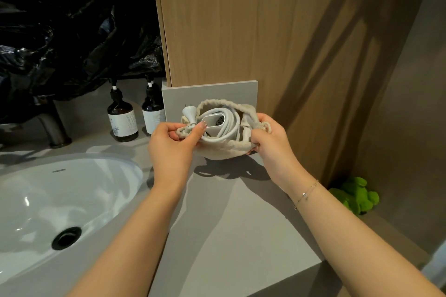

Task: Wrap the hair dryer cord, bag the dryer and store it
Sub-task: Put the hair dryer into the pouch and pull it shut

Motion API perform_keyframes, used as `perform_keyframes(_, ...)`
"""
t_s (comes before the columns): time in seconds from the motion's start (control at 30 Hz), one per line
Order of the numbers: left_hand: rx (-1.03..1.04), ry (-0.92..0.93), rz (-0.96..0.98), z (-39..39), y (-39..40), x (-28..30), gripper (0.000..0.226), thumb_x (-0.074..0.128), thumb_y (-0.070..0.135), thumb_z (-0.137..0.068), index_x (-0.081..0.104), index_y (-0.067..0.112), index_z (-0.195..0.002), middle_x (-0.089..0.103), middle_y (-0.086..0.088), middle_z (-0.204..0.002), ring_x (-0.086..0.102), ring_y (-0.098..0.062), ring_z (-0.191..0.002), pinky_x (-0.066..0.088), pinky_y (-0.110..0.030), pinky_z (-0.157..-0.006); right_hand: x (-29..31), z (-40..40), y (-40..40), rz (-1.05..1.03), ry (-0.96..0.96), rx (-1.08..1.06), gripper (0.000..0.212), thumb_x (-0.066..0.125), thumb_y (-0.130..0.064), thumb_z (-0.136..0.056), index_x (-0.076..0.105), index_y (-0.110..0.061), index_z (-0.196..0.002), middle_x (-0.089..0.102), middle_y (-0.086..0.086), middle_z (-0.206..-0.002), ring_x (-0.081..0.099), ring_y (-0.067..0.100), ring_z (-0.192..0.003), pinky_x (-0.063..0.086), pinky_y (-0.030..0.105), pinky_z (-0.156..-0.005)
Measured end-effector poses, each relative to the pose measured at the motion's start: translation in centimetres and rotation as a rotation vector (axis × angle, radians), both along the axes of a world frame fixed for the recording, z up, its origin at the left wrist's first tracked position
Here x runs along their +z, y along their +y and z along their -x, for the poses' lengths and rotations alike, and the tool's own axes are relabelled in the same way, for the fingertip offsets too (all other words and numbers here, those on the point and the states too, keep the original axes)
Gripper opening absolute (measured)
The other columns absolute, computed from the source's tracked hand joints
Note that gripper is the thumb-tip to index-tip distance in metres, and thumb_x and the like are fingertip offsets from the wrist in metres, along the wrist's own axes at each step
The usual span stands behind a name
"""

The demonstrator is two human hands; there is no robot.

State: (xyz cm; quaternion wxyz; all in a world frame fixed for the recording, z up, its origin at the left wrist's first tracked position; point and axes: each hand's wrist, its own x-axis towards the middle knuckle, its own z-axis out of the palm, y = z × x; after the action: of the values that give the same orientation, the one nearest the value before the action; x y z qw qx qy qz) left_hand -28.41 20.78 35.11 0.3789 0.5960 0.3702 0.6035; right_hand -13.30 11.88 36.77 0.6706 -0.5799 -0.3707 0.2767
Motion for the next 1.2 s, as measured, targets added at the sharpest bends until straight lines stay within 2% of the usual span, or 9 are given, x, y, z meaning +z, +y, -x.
perform_keyframes(0.1,0.016,0.028,-0.019,-0.4,-0.5,-0.2,0.039,0.084,0.039,-0.070,0.060,0.016,-0.089,0.063,-0.001,-0.080,0.057,-0.006,-0.067,0.043,-0.009,-0.058,0.2,0.9,-0.5,-0.106,0.085,0.072,0.018,0.053,-0.012,-0.096,0.059,-0.027,-0.105,0.065,-0.002,-0.100,0.063,0.019,-0.101,0.057,0.026,-0.081)
perform_keyframes(0.3,-0.005,0.141,-0.071,-1.4,-1.6,-0.8,0.041,0.086,0.034,-0.069,0.051,0.021,-0.084,0.057,0.002,-0.078,0.057,-0.002,-0.064,0.042,-0.011,-0.056,-0.7,2.2,-1.5,-0.289,-0.452,-0.029,0.022,0.070,-0.007,-0.084,0.058,-0.019,-0.099,0.061,-0.017,-0.079,0.064,0.010,-0.077,0.055,0.020,-0.059)
perform_keyframes(0.43,-0.298,-0.122,0.232,-1.3,-1.2,-0.5,0.054,0.079,0.025,-0.079,0.041,0.015,-0.116,0.051,0.000,-0.063,0.059,-0.005,-0.047,0.057,-0.023,-0.060,-1.1,1.6,-1.0,-0.223,-0.537,-0.170,0.022,0.072,-0.016,-0.084,0.057,-0.020,-0.100,0.067,-0.008,-0.088,0.066,0.008,-0.081,0.057,0.021,-0.064)
perform_keyframes(0.5,-0.401,-0.095,0.365,-1.4,-0.6,-1.1,0.056,0.073,0.032,-0.085,0.041,0.017,-0.128,0.050,0.000,-0.057,0.057,-0.007,-0.045,0.060,-0.029,-0.065,-1.4,1.4,-0.9,-0.192,-0.565,-0.188,0.020,0.072,-0.015,-0.084,0.058,-0.020,-0.097,0.066,-0.008,-0.086,0.064,0.007,-0.081,0.056,0.021,-0.063)
perform_keyframes(0.6,-0.428,-0.020,0.444,-1.6,0.2,-2.2,0.044,0.063,0.033,-0.093,0.059,-0.005,-0.113,0.044,-0.004,-0.058,0.049,-0.005,-0.042,0.060,-0.029,-0.059,-1.9,1.4,-0.7,-0.159,-0.594,-0.208,0.016,0.069,-0.010,-0.084,0.057,-0.017,-0.092,0.063,-0.004,-0.078,0.060,0.013,-0.074,0.053,0.029,-0.059)
perform_keyframes(0.7,-0.324,0.103,0.341,-1.3,0.4,-2.4,0.033,0.060,0.034,-0.095,0.057,0.002,-0.097,0.047,-0.006,-0.059,0.050,-0.007,-0.038,0.058,-0.034,-0.052,-2.3,1.1,-0.7,-0.153,-0.536,-0.246,0.012,0.067,-0.012,-0.086,0.056,-0.014,-0.089,0.062,0.003,-0.073,0.058,0.022,-0.067,0.051,0.040,-0.056)
perform_keyframes(0.87,-0.071,0.346,-0.065,-0.3,0.1,-1.3,0.031,0.046,0.028,-0.101,0.040,0.017,-0.073,0.044,0.004,-0.062,0.041,-0.013,-0.056,0.035,-0.035,-0.057,-1.9,0.6,-1.6,-0.144,-0.406,-0.301,0.008,0.063,-0.010,-0.088,0.055,-0.012,-0.089,0.058,0.003,-0.071,0.051,0.011,-0.058,0.046,0.030,-0.049)
perform_keyframes(1.03,-0.190,0.078,0.110,-0.2,-0.8,2.2,0.027,0.044,0.029,-0.101,0.048,0.016,-0.078,0.047,0.000,-0.066,0.044,-0.017,-0.058,0.041,-0.030,-0.059,2.7,-1.0,-3.3,-0.059,-0.161,-0.285,0.008,0.060,-0.013,-0.091,0.060,-0.008,-0.096,0.059,0.010,-0.072,0.054,0.012,-0.047,0.048,0.024,-0.043)
perform_keyframes(1.2,-0.278,0.008,0.024,-0.3,-2.2,9.5,0.027,0.043,0.030,-0.102,0.048,0.011,-0.084,0.043,0.000,-0.066,0.039,-0.011,-0.053,0.039,-0.022,-0.052,9.3,-3.1,-5.4,-0.107,0.026,-0.221,0.015,0.059,-0.005,-0.090,0.065,-0.006,-0.103,0.061,0.009,-0.072,0.056,0.010,-0.047,0.052,0.020,-0.048)
